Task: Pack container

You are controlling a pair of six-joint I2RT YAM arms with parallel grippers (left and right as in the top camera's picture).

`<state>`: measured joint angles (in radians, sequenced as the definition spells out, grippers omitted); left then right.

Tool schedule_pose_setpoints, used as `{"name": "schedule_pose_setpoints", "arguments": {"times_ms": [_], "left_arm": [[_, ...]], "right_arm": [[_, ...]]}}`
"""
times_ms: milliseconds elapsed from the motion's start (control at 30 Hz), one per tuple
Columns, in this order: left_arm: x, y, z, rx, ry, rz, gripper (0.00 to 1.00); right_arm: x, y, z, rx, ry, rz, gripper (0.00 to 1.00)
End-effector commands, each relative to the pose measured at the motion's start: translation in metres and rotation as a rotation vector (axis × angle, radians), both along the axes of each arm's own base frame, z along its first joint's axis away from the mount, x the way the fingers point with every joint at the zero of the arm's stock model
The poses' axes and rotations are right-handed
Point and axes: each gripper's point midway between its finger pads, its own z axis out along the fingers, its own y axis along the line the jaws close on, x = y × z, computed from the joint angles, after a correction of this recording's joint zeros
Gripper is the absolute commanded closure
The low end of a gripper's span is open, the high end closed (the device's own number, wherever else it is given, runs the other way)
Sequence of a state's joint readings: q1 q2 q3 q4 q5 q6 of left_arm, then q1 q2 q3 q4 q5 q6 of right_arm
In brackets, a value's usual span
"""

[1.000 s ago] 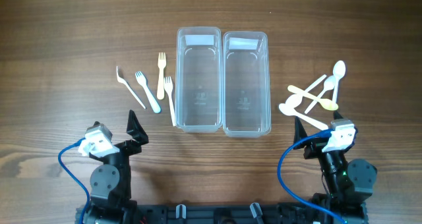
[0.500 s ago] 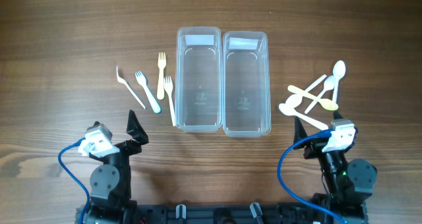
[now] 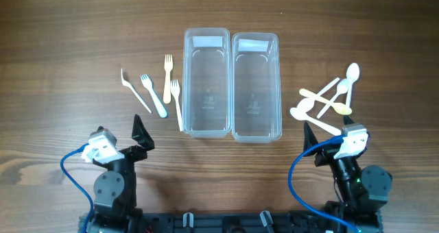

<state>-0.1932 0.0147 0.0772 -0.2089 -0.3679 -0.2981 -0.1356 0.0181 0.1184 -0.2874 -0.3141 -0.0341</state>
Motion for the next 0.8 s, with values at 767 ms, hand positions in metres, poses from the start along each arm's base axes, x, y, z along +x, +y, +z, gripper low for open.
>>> {"name": "schedule_pose_setpoints", "arguments": {"times_ms": [767], "left_arm": [[0.03,-0.015,0.087,0.029,0.255,-0.055,0.0]], "right_arm": [[0.07,-0.003,0.089,0.232,0.322,-0.017,0.0]]}}
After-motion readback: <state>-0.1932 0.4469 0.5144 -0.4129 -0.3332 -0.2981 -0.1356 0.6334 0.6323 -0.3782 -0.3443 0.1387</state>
